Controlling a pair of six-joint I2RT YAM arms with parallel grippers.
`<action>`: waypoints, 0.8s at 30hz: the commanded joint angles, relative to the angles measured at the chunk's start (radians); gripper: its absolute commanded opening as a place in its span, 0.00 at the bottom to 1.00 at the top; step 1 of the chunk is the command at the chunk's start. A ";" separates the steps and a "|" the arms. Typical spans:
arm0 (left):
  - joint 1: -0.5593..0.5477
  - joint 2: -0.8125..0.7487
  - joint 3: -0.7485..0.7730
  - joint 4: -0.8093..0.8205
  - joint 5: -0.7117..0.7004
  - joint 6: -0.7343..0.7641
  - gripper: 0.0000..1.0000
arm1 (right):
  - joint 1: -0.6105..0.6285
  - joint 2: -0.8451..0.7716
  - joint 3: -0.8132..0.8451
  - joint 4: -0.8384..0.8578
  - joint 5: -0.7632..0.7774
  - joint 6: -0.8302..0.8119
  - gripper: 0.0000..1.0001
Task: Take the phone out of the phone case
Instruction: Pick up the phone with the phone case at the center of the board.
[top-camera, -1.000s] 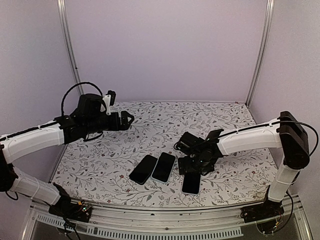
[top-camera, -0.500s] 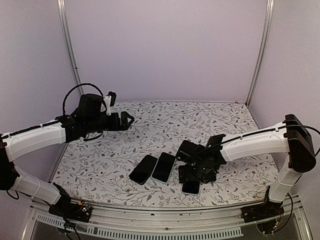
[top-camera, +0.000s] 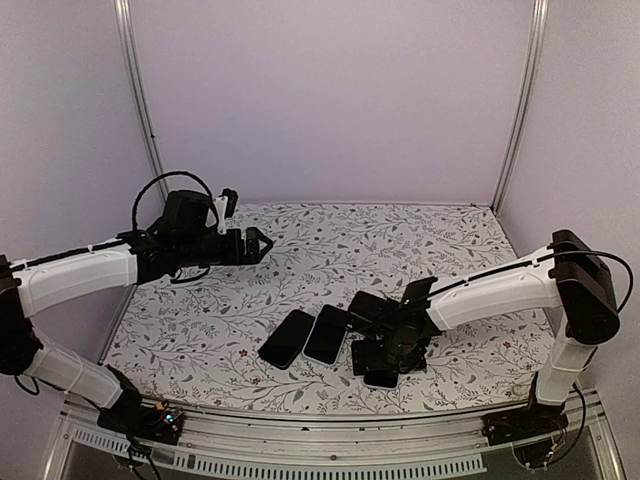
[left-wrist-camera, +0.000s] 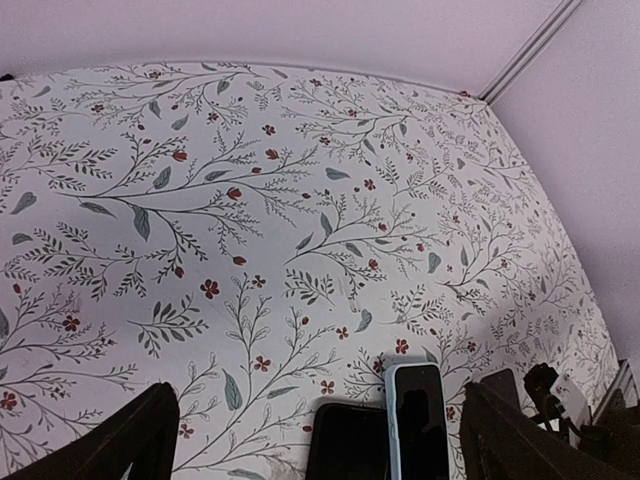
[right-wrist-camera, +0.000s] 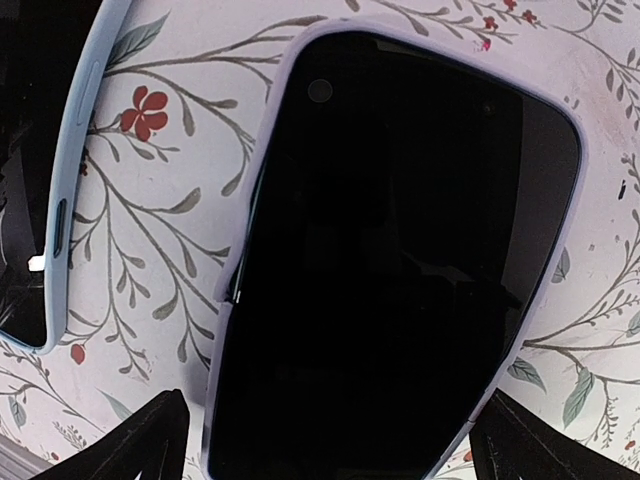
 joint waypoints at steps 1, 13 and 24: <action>0.012 0.019 0.026 0.015 0.025 -0.017 0.99 | 0.012 0.027 -0.012 0.015 -0.010 -0.003 0.99; 0.012 0.104 0.055 0.010 0.153 -0.038 0.99 | -0.040 -0.165 -0.260 -0.018 0.017 -0.050 0.94; 0.009 0.196 0.029 0.115 0.345 -0.180 0.99 | -0.012 -0.093 -0.187 -0.018 0.036 -0.139 0.86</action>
